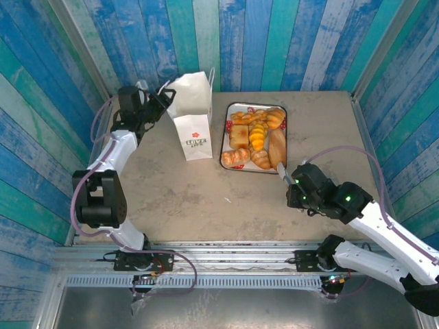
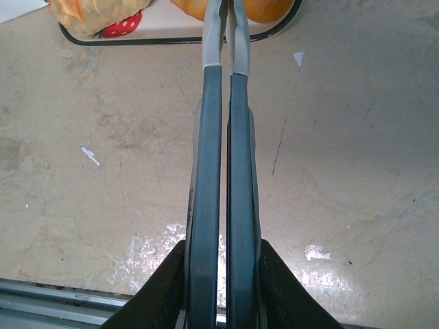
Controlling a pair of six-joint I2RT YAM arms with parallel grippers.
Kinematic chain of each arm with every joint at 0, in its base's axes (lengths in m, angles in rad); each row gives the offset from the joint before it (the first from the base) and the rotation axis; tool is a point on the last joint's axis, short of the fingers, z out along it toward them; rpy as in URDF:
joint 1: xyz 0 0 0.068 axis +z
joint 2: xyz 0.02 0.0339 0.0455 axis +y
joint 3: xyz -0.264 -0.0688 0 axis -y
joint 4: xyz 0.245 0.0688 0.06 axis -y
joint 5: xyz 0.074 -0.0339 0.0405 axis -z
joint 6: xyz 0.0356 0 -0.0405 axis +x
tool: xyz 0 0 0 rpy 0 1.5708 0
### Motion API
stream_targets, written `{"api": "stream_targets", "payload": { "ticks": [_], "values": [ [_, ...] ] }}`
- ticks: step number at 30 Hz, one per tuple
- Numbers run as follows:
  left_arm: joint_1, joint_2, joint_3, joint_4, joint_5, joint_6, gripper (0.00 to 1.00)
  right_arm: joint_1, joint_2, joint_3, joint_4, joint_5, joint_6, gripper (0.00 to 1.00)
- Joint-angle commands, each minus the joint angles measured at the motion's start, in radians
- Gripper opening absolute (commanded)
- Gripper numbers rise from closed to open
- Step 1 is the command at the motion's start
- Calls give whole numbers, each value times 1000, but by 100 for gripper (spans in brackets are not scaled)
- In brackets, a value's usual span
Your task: Take the fake bread out of the paper bag
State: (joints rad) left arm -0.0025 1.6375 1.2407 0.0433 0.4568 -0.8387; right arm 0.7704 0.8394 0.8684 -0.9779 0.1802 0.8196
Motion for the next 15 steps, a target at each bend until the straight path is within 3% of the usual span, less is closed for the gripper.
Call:
{"api": "stream_targets", "payload": {
  "ticks": [1, 9, 15],
  "values": [
    [4, -37, 13, -46, 18, 33, 82, 5, -9, 1, 26, 28, 0, 21],
    [3, -30, 16, -78, 37, 58, 87, 6, 15, 5, 40, 29, -10, 21],
    [-5, -55, 16, -129, 31, 104, 100, 6, 35, 1, 66, 22, -14, 21]
  ]
}}
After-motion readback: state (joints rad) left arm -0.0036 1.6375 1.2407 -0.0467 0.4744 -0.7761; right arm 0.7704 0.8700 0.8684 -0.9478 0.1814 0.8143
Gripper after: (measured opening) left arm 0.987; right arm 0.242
